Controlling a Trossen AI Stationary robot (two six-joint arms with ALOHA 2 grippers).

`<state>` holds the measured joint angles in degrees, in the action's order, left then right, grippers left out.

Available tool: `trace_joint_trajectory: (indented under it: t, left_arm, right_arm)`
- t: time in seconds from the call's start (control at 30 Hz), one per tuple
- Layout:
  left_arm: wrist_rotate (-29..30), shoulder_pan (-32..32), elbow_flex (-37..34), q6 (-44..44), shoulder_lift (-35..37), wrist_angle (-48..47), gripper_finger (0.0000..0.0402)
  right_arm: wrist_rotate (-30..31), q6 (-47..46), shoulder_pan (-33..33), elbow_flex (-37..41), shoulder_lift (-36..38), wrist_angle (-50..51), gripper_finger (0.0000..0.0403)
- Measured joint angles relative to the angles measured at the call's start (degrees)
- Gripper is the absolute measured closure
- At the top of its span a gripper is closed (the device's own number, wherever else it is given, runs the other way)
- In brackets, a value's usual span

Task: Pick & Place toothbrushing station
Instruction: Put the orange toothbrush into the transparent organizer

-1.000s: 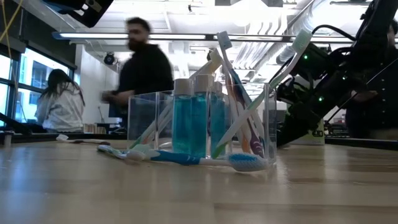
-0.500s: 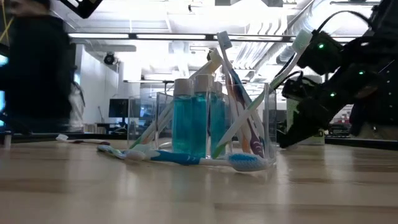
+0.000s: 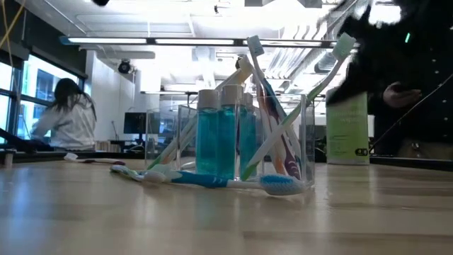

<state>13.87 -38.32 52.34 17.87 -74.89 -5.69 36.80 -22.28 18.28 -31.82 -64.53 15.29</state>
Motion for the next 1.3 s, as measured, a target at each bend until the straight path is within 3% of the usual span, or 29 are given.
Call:
trace_joint_trajectory:
  t: [0.13,0.3,0.43,0.57,0.7,0.9,1.1,1.3]
  left_arm:
    - [1.56,0.04,0.0,0.65,3.37,0.5,0.0258]
    - [1.46,1.21,0.0,5.35,8.2,3.01,0.0258]
    - [0.82,5.13,0.0,21.85,10.82,3.29,0.0258]
    - [-0.87,10.5,0.0,33.05,12.1,3.79,0.0258]
    - [-13.54,18.24,0.0,44.26,12.19,7.85,0.0258]
    - [-30.69,26.54,0.0,55.83,7.88,8.45,0.0258]
    - [-42.92,27.72,-0.02,59.86,-0.8,14.09,0.0258]
    - [-52.08,26.64,-0.02,64.73,-8.89,25.34,0.0258]
  right_arm:
    - [10.5,1.92,9.44,-7.44,-0.04,4.41,0.0391]
    - [20.87,12.09,20.32,-13.68,-1.63,0.05,0.0391]
    - [21.26,24.19,25.23,-15.53,-4.61,-12.24,0.0391]
    - [17.2,34.34,26.8,-17.16,-10.23,-21.4,0.0391]
    - [10.91,42.41,26.76,-20.92,-18.04,-22.2,0.0391]
    - [8.96,50.07,24.63,-30.89,-29.03,-21.53,0.0391]
    - [7.97,53.16,21.93,-40.6,-35.59,-12.46,0.0391]
    - [8.23,53.63,18.98,-44.07,-37.01,-8.81,0.0391]
